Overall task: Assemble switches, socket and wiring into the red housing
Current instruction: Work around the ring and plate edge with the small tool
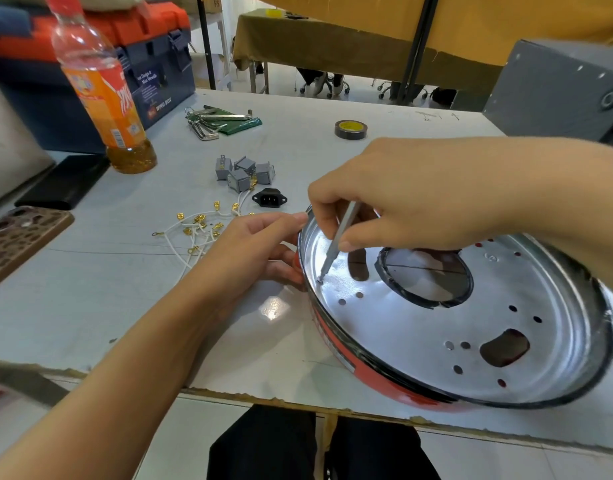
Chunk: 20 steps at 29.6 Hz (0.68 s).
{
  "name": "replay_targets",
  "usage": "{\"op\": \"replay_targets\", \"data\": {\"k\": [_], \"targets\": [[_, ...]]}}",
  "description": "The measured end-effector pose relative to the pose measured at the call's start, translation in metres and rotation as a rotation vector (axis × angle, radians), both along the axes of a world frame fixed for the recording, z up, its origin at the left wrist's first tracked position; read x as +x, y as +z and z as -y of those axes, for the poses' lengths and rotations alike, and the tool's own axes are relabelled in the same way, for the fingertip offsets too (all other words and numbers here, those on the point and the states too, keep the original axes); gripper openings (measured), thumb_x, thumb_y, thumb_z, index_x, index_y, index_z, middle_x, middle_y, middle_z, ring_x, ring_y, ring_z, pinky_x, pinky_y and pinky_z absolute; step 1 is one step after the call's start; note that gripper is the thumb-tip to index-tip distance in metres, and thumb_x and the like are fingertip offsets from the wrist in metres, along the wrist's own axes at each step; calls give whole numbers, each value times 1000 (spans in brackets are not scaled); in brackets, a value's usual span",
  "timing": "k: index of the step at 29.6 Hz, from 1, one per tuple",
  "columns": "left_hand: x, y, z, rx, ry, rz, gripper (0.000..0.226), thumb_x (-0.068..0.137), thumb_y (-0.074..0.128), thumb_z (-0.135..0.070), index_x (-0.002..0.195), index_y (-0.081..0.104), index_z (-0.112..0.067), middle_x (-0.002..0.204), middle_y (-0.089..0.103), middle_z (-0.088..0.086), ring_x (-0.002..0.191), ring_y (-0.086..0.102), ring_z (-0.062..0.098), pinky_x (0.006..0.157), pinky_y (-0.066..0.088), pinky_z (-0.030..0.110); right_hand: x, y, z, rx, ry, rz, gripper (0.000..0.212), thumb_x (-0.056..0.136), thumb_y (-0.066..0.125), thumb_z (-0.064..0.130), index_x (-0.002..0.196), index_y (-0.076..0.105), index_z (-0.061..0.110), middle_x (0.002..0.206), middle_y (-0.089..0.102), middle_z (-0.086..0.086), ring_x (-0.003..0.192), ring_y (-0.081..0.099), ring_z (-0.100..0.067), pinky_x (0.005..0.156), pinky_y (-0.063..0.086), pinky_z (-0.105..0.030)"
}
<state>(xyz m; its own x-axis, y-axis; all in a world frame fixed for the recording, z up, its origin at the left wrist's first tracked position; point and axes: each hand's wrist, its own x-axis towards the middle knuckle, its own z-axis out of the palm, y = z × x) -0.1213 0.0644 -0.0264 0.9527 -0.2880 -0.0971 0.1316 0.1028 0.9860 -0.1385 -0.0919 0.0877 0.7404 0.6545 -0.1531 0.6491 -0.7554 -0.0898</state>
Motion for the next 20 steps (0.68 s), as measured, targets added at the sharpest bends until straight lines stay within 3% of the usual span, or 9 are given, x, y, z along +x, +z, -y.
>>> {"op": "replay_targets", "data": {"k": [6,9,12,16,17,19,20], "targets": [[0,2,1,16,11,21,22,91,54,-17,81,71,-6,67,66,8,51,60,16,47,49,21,6,-1,-1,66,65,97,8,79,70,27,73,67,25,62,64,9,66,55,6,62,40,-11],[-1,2,2,10,6,21,24,91,54,-19,78,70,-7,65,65,6,49,58,14,46,49,20,10,-6,-3,70,50,160,5,75,72,28,72,69,26,56,64,9,50,51,13,55,37,1],[-1,2,2,-16,8,8,24,92,53,-18,81,69,-4,66,66,8,48,58,14,46,49,19,12,-12,-5,56,36,225,7,71,72,30,68,67,28,52,61,10,51,46,21,55,30,8],[0,2,1,23,-6,19,27,92,52,-20,90,70,0,77,68,16,51,59,14,48,50,20,14,-17,-9,65,-31,308,25,64,75,32,51,54,28,44,52,15,49,38,30,54,21,13],[-1,2,1,19,-5,20,26,92,52,-20,88,71,-1,72,67,13,50,58,13,47,50,20,14,-17,-10,69,-46,304,30,64,75,31,49,50,29,45,52,15,49,39,29,54,24,12],[-1,2,1,7,-1,22,26,93,51,-18,85,70,-3,61,64,3,44,55,10,44,47,17,14,-19,-11,58,-59,307,28,68,73,29,51,50,29,50,54,13,46,49,10,41,37,-9],[-2,2,1,6,-1,25,26,93,51,-18,86,70,-2,59,63,1,42,54,9,43,46,17,14,-19,-12,43,-54,312,22,70,72,30,56,55,27,53,56,11,40,45,0,37,30,-12]]}}
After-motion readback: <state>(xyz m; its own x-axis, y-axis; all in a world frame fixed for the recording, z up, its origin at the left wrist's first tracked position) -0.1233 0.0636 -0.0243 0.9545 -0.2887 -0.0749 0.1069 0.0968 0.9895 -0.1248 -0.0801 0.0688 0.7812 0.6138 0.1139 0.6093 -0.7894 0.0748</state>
